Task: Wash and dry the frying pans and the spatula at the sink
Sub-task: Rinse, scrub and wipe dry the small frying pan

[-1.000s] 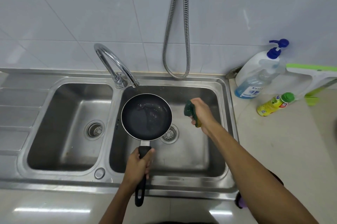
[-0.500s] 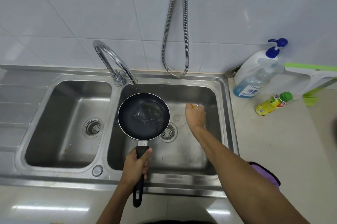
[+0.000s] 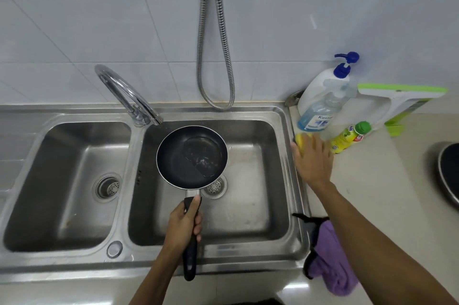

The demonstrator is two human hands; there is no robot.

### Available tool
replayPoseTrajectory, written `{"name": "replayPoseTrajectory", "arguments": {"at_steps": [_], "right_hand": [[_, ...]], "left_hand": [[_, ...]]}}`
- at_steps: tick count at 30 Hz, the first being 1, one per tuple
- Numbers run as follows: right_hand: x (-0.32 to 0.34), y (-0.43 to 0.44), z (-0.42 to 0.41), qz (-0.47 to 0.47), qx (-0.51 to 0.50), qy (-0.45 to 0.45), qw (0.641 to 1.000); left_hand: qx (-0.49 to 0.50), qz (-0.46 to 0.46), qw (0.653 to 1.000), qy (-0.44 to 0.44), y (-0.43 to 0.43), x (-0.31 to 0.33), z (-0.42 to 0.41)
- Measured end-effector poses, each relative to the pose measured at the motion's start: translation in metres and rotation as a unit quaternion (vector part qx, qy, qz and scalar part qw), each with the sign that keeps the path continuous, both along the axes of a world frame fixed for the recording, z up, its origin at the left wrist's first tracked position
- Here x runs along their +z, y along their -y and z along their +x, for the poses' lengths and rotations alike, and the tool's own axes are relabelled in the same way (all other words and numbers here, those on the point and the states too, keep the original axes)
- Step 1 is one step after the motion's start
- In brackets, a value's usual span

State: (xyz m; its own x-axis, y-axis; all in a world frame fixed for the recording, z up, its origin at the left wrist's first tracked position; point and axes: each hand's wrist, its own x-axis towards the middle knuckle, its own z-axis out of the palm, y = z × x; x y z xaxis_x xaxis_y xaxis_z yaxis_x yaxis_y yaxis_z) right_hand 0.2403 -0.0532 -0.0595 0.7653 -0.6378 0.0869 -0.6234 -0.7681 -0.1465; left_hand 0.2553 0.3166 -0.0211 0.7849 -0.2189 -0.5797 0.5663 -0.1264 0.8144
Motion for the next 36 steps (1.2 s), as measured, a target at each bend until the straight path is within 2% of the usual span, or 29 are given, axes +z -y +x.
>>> {"name": "replayPoseTrajectory", "arguments": {"at_steps": [2,3,5,6,7,8,10,13,15,17,19,21,22,23,24,25,26,27,28,31,33,35,36], "right_hand": [[-0.014,-0.002,-0.015,-0.008,-0.007,-0.064,0.998],[-0.013,-0.009,-0.018,-0.012,-0.007,-0.059,0.998],[0.004,-0.042,-0.013,-0.002,0.016,0.007,1.0],[0.019,-0.067,-0.012,0.045,0.033,0.042,0.998],[0.03,-0.096,-0.011,0.15,0.052,0.068,0.985],[0.042,-0.127,-0.013,0.278,0.061,0.072,0.956],[0.055,-0.182,-0.02,0.495,0.038,0.051,0.867],[0.049,-0.231,-0.022,0.632,0.0,0.07,0.772],[0.047,-0.248,-0.018,0.674,-0.012,0.097,0.732],[0.051,-0.255,-0.015,0.674,-0.02,0.104,0.731],[0.051,-0.257,-0.011,0.642,-0.028,0.106,0.759],[0.045,-0.253,-0.009,0.609,-0.037,0.108,0.785],[0.04,-0.249,-0.01,0.6,-0.037,0.104,0.793],[0.039,-0.245,-0.011,0.592,-0.033,0.099,0.799],[0.039,-0.242,-0.012,0.591,-0.033,0.095,0.8],[0.038,-0.238,-0.014,0.596,-0.04,0.095,0.796],[0.039,-0.233,-0.015,0.605,-0.044,0.098,0.789],[0.041,-0.231,-0.016,0.611,-0.045,0.099,0.784],[0.042,-0.229,-0.016,0.618,-0.044,0.102,0.778],[0.048,-0.226,-0.016,0.627,-0.043,0.112,0.77],[0.051,-0.227,-0.016,0.628,-0.037,0.113,0.769],[0.054,-0.229,-0.017,0.631,-0.03,0.116,0.766],[0.054,-0.23,-0.018,0.632,-0.029,0.116,0.765]], "left_hand": [[0.008,0.001,1.0,-0.011,0.006,0.0,0.001],[0.014,0.007,1.0,-0.013,0.011,0.001,0.002],[0.037,0.015,0.999,-0.023,0.019,0.001,0.005],[0.049,0.005,0.998,-0.036,0.025,0.001,0.005],[0.06,-0.014,0.997,-0.048,0.03,0.0,0.007],[0.061,-0.024,0.997,-0.05,0.033,0.0,0.009],[0.046,-0.03,0.998,-0.038,0.04,0.001,0.014],[0.033,-0.041,0.998,-0.039,0.046,0.003,0.022],[0.017,-0.017,0.999,-0.024,0.048,0.005,0.026],[-0.014,-0.014,0.999,-0.025,0.048,0.004,0.028],[-0.046,-0.009,0.999,-0.023,0.046,0.004,0.031],[-0.11,0.031,0.993,0.013,0.037,0.002,0.034],[-0.159,0.091,0.981,0.066,0.028,0.003,0.036],[-0.211,0.188,0.948,0.149,0.018,0.003,0.042],[-0.244,0.322,0.882,0.243,0.003,0.0,0.05],[-0.252,0.434,0.8,0.33,-0.012,0.0,0.063],[-0.247,0.505,0.731,0.388,-0.024,0.007,0.081],[-0.234,0.55,0.676,0.431,-0.034,0.014,0.1],[-0.231,0.571,0.64,0.46,-0.041,0.022,0.123],[-0.286,0.55,0.59,0.518,-0.042,0.045,0.201],[-0.327,0.571,0.557,0.507,-0.037,0.05,0.242],[-0.34,0.61,0.554,0.454,-0.034,0.048,0.262],[-0.33,0.619,0.567,0.431,-0.034,0.047,0.265]]}}
